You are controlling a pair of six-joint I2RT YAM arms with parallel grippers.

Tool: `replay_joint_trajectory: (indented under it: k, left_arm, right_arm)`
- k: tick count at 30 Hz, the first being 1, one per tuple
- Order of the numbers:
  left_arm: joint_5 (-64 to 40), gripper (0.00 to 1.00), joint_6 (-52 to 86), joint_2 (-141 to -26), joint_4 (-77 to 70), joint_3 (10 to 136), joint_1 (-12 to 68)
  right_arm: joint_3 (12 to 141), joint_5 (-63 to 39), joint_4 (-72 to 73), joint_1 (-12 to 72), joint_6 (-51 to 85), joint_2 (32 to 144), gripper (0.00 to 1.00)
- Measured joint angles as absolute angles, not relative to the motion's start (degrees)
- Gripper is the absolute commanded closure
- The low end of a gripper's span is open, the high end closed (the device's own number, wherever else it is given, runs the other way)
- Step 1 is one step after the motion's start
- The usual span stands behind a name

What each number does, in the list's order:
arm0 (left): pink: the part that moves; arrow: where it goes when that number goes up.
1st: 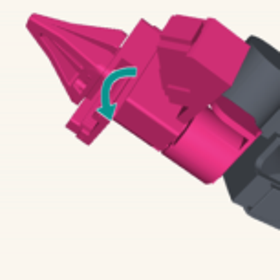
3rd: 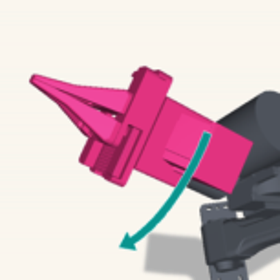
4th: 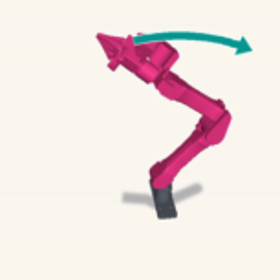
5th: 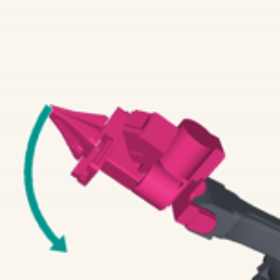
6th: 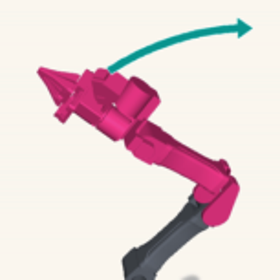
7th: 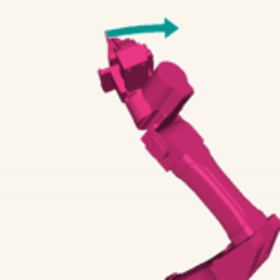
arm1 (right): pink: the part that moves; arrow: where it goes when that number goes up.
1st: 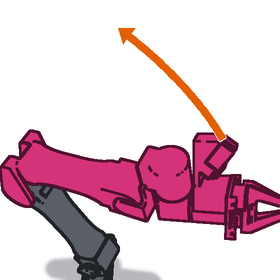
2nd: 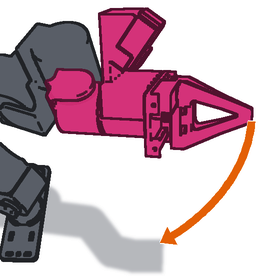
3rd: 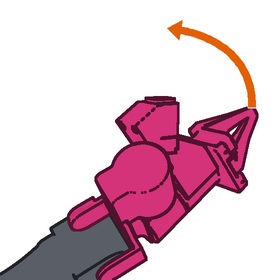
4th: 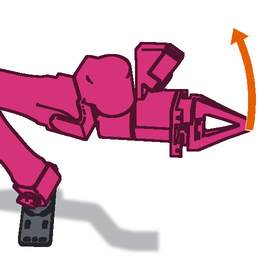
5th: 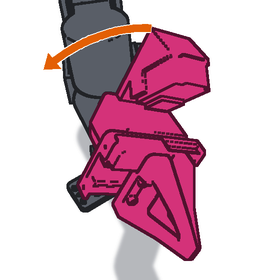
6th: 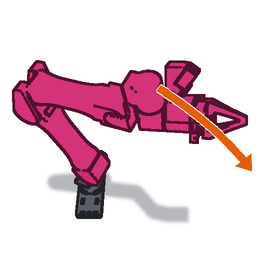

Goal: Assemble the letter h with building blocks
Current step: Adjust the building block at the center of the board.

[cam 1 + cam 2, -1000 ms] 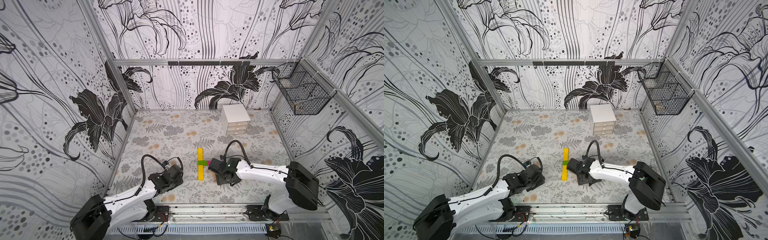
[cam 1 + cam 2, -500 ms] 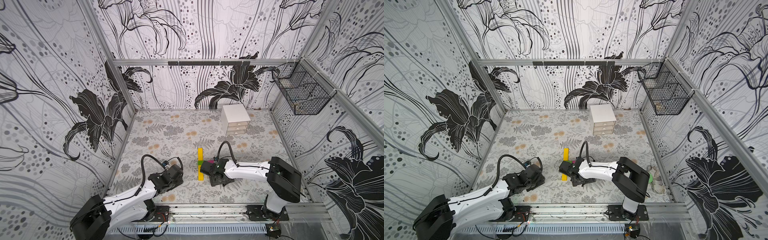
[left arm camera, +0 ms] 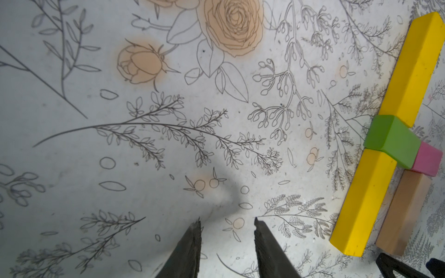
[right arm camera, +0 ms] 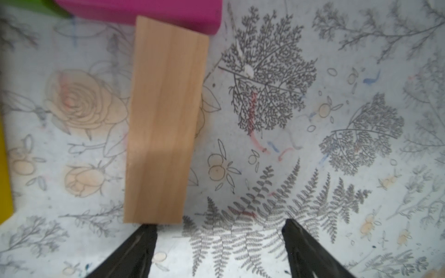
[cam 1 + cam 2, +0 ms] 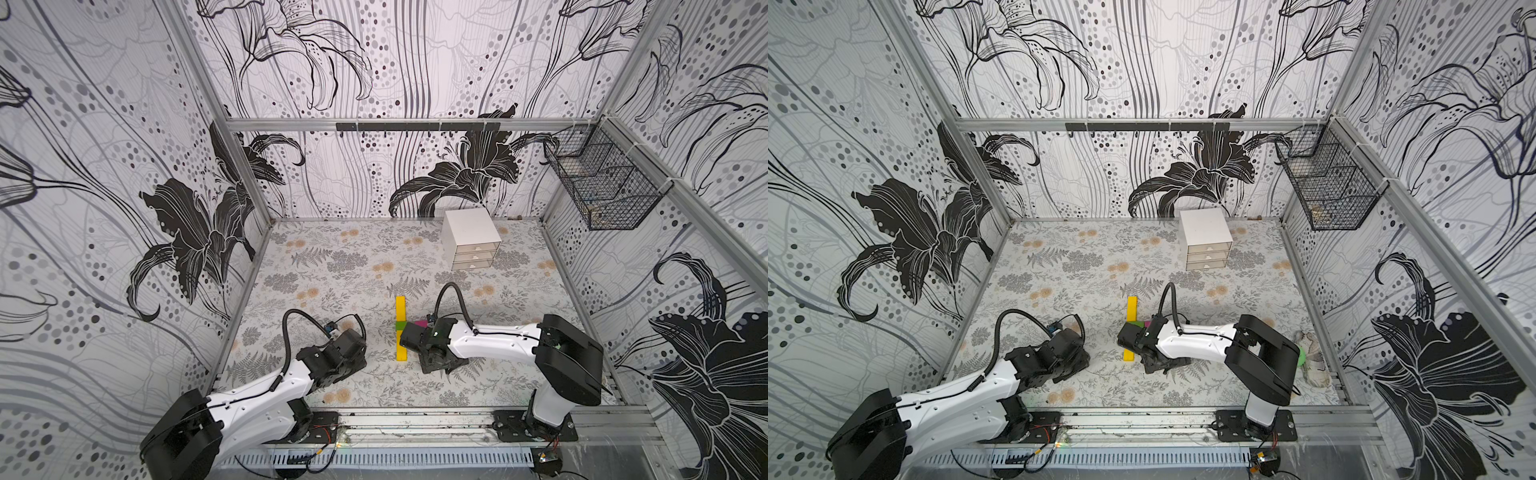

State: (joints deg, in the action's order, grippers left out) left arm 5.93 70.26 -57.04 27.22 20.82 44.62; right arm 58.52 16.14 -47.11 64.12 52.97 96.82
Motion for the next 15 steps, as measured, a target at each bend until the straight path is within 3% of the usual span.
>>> replay_joint_trajectory:
  k: [3, 7, 15]
  left_arm:
    - [5.93, 0.60, 70.26, -56.99, 27.27, 20.82, 44.62]
    - [5.91, 0.60, 70.26, -57.04, 27.24, 20.82, 44.62]
    - [5.93, 0.60, 70.24, -57.32, 26.87, 20.84, 44.62]
  right_arm:
    - [57.25, 15.86, -47.11, 62.76, 52.84, 91.13, 0.15]
    - [56.34, 15.22, -45.69, 54.35, 50.24, 85.25, 0.15]
    - [59.09, 12.29, -41.32, 41.50, 41.56, 93.38, 0.17]
